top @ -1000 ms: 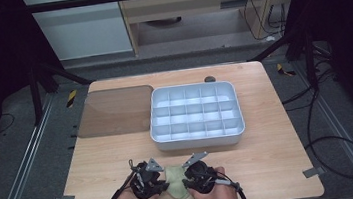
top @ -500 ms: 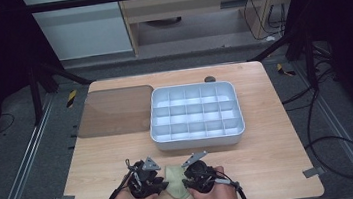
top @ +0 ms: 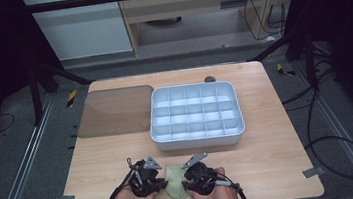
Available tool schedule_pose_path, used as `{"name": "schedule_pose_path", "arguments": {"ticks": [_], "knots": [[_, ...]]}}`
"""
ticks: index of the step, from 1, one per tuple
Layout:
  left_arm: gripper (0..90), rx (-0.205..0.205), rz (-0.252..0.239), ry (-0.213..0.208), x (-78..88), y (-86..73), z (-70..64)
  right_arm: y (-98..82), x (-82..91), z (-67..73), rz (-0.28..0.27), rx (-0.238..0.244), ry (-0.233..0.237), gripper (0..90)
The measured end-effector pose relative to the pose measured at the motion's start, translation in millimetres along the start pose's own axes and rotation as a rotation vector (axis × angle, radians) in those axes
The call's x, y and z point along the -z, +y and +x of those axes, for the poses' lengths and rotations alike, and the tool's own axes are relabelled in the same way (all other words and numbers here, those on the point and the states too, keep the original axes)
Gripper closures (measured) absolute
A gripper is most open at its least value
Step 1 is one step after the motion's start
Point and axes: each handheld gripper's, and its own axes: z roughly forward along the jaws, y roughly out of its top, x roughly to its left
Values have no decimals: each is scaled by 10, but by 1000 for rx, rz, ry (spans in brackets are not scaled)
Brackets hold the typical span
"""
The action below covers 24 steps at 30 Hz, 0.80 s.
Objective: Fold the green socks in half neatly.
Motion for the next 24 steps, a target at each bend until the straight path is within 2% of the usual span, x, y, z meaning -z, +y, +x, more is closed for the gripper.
{"name": "schedule_pose_path", "arguments": {"ticks": [11,24], "knots": [[840,-1,12,-6,28,-6,49,5,-3,18,0,29,18,748],[845,4,5,-15,57,-8,87,6,-3,-18,-3,13,34,774]]}}
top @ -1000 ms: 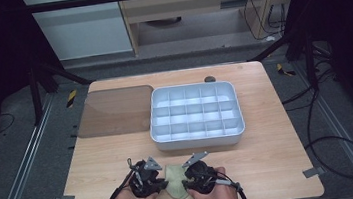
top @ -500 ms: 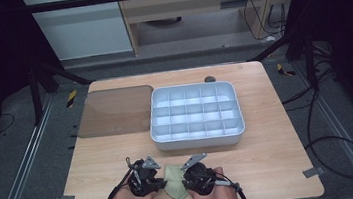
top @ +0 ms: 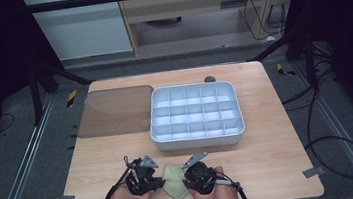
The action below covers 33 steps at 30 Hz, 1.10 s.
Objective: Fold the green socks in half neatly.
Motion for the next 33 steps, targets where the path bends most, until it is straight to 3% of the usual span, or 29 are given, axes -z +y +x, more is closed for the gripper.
{"name": "schedule_pose_path", "arguments": {"ticks": [6,10,15,33], "knots": [[846,6,-5,-5,-1,2,23,-12,11,-27,-3,-2,7,783],[845,9,-22,18,-3,3,12,-10,11,-26,-2,-4,7,784],[845,11,-34,7,43,10,-23,-7,9,-24,-2,-6,4,784],[845,-73,-16,12,208,137,-157,60,-26,-17,3,-20,12,781]]}}
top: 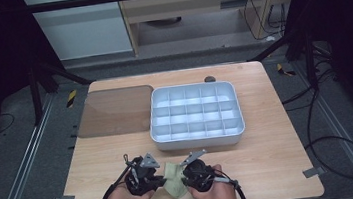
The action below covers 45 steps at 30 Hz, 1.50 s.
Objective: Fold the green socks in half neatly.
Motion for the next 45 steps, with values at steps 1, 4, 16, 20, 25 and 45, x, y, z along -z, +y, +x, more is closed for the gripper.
{"name": "schedule_pose_path", "arguments": {"ticks": [1,4,16,20,25,45], "knots": [[846,-3,0,0,2,7,-4,0,0,-1,-1,-2,1,781],[846,-11,0,-4,2,25,-19,2,-3,-9,-3,-5,3,781],[846,-63,0,-19,-9,110,-139,11,-13,-14,-5,-14,5,778],[846,-91,11,-27,-52,141,-207,13,-16,-15,-6,-26,7,776],[846,-93,34,1,-52,146,-170,5,-5,-30,-12,-16,8,766],[847,-49,34,8,-46,67,-65,85,-43,0,-41,-61,-2,416]]}}
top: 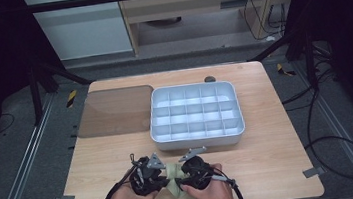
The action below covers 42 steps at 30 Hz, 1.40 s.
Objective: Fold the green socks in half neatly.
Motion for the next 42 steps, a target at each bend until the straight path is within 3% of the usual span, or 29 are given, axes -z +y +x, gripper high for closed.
{"name": "schedule_pose_path", "arguments": {"ticks": [8,11,14,20,29,42], "knots": [[848,6,-30,-43,30,13,-49,2,-105,80,25,26,-54,396],[848,-1,-23,-30,25,17,-57,-6,-112,86,22,35,-67,396],[848,7,-19,-28,32,7,-19,-14,-64,66,18,27,-56,398],[848,13,-8,-24,39,-6,19,-74,108,7,-8,39,-8,571],[844,10,-15,-31,32,38,-4,-109,77,-9,-7,45,38,787],[844,-37,-26,-68,-34,202,-201,-151,19,-82,-31,-2,84,824]]}}
